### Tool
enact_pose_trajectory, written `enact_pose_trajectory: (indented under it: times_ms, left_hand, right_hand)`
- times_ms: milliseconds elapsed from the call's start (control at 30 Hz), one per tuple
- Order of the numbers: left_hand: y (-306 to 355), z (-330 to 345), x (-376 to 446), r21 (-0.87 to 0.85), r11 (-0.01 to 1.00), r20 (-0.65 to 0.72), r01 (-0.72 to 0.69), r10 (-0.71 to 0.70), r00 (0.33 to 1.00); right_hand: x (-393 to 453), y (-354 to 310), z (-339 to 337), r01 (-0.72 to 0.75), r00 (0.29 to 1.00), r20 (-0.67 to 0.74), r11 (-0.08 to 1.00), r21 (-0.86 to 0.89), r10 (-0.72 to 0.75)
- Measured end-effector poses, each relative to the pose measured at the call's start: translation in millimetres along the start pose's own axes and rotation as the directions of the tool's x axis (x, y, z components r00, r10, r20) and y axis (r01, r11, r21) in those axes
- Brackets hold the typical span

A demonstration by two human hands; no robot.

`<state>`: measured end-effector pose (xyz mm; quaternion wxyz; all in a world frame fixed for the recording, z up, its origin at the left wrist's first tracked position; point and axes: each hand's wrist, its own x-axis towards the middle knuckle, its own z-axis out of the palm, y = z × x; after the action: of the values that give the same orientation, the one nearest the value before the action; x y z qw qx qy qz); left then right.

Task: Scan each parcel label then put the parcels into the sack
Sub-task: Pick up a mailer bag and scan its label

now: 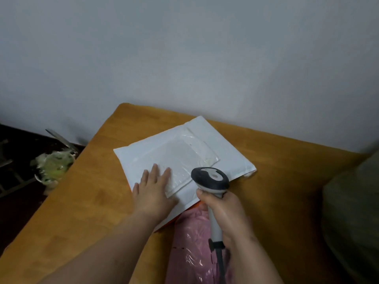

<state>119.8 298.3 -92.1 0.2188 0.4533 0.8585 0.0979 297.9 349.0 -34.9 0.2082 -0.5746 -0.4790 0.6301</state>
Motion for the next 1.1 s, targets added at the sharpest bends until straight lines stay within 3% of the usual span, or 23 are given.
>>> enact_pose_trajectory:
  times_ms: [200, 467, 567, 667, 767, 833, 1000, 1100]
  left_hand:
    - [-1.4, -5.3, 11.4, -0.022, 0.995, -0.036, -0.098, 0.097, 0.995]
    - [2.4, -47.6, 17.3, -0.472, 0.881, -0.212, -0.041, -0.068, 0.975]
    - [9.4, -69.1, 11.7, -0.728, 0.683, -0.216, -0.068, -0.133, 0.967]
    - [15.6, -85.6, -2.4, -0.94, 0.339, -0.079, -0.025, -0.146, 0.986]
    - [15.9, -96.4, -19.3, -0.993, 0.016, 0.117, 0.117, -0.035, 0.993]
    - [12.9, -98.2, -30.8, -0.964, -0.14, 0.218, 0.225, 0.06, 0.974]
    - [3.0, -90.6, -62.1, -0.868, -0.271, 0.352, 0.416, 0.254, 0.901]
    - [1.3, -93.2, -81.2, -0.846, -0.309, 0.341, 0.434, 0.311, 0.887]
  right_hand:
    - [7.7, -4.2, 5.2, -0.026, 0.999, -0.047, 1.0, 0.011, 0.026]
    - [-1.7, -21.1, 10.1, 0.012, 0.995, -0.097, 0.997, 0.071, -0.005]
    - [-11.7, -24.5, 7.8, 0.045, 0.991, -0.132, 0.994, 0.095, -0.032]
    - [-23.3, -26.1, 5.7, 0.081, 0.986, -0.156, 0.984, 0.159, -0.056]
    - [-34.3, -27.1, 3.5, 0.12, 0.981, -0.177, 0.974, 0.192, -0.086]
    - [-43.8, -29.2, 1.7, 0.14, 0.98, -0.167, 0.966, 0.219, -0.104]
    - [-68.4, -35.9, -9.4, 0.142, 0.988, -0.011, 0.895, 0.424, -0.152]
    - [-79.9, -46.8, -12.9, 0.159, 0.982, 0.013, 0.869, 0.469, -0.187]
